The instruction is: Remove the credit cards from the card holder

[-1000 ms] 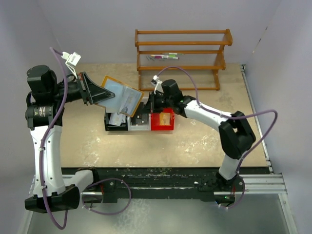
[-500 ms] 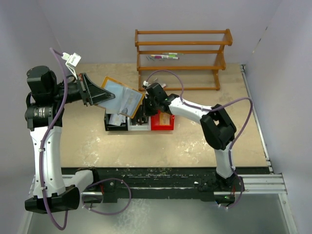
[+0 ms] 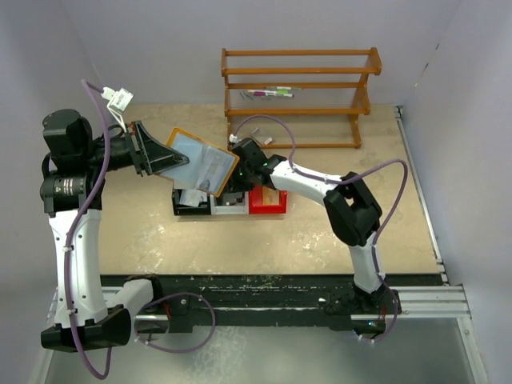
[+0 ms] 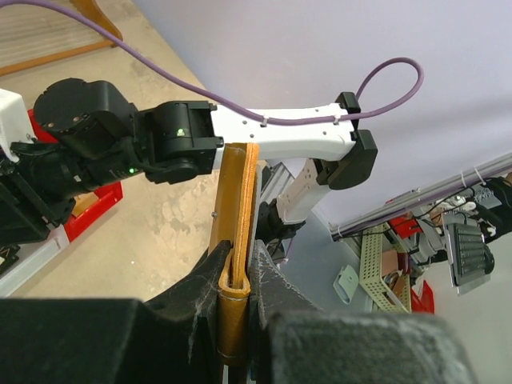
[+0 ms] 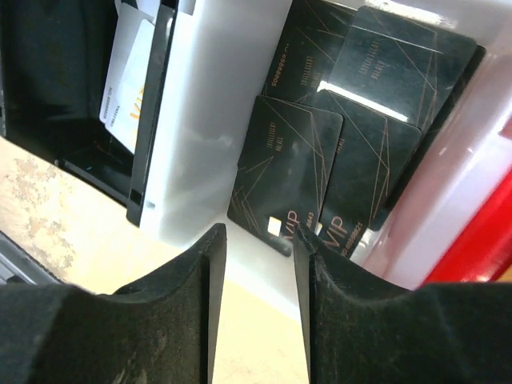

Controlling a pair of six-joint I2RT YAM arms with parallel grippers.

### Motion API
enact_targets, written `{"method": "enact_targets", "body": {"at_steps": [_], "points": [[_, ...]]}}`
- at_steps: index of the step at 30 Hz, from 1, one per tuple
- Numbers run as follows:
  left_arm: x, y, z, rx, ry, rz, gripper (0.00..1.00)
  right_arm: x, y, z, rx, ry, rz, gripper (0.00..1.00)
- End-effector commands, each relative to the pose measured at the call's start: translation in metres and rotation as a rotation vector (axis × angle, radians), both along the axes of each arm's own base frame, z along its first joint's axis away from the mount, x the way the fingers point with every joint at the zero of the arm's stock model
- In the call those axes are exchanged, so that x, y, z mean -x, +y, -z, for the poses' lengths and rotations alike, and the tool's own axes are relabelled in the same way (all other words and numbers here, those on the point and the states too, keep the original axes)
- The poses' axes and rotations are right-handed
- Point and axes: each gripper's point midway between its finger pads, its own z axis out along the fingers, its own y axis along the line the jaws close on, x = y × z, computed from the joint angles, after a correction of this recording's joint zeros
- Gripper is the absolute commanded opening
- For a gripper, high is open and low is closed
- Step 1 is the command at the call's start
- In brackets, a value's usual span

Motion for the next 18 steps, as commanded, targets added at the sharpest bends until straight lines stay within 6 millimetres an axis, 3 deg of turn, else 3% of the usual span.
{"method": "enact_targets", "body": {"at_steps": [1, 6, 9, 13, 15, 18], "points": [[0.011, -0.001, -0.020, -0.005, -0.095, 0.021, 0.00, -0.004, -0.006, -0.062, -0.066, -0.105, 0.034, 0.44], [0.011, -0.002, -0.023, 0.002, -0.100, 0.022, 0.00, 0.003, -0.006, -0.125, -0.177, -0.186, 0.029, 0.50], [0.009, -0.002, -0.026, 0.010, -0.096, 0.025, 0.00, 0.016, -0.007, -0.172, -0.290, -0.249, -0.001, 0.61], [0.008, -0.002, -0.029, 0.028, -0.079, 0.032, 0.00, 0.058, -0.007, -0.219, -0.515, -0.283, -0.128, 0.78], [0.007, -0.003, -0.029, 0.040, -0.063, 0.039, 0.00, 0.081, -0.009, -0.242, -0.621, -0.332, -0.221, 0.82], [0.007, -0.003, -0.031, 0.059, -0.042, 0.049, 0.00, 0.112, -0.013, -0.247, -0.714, -0.347, -0.352, 0.84]]}}
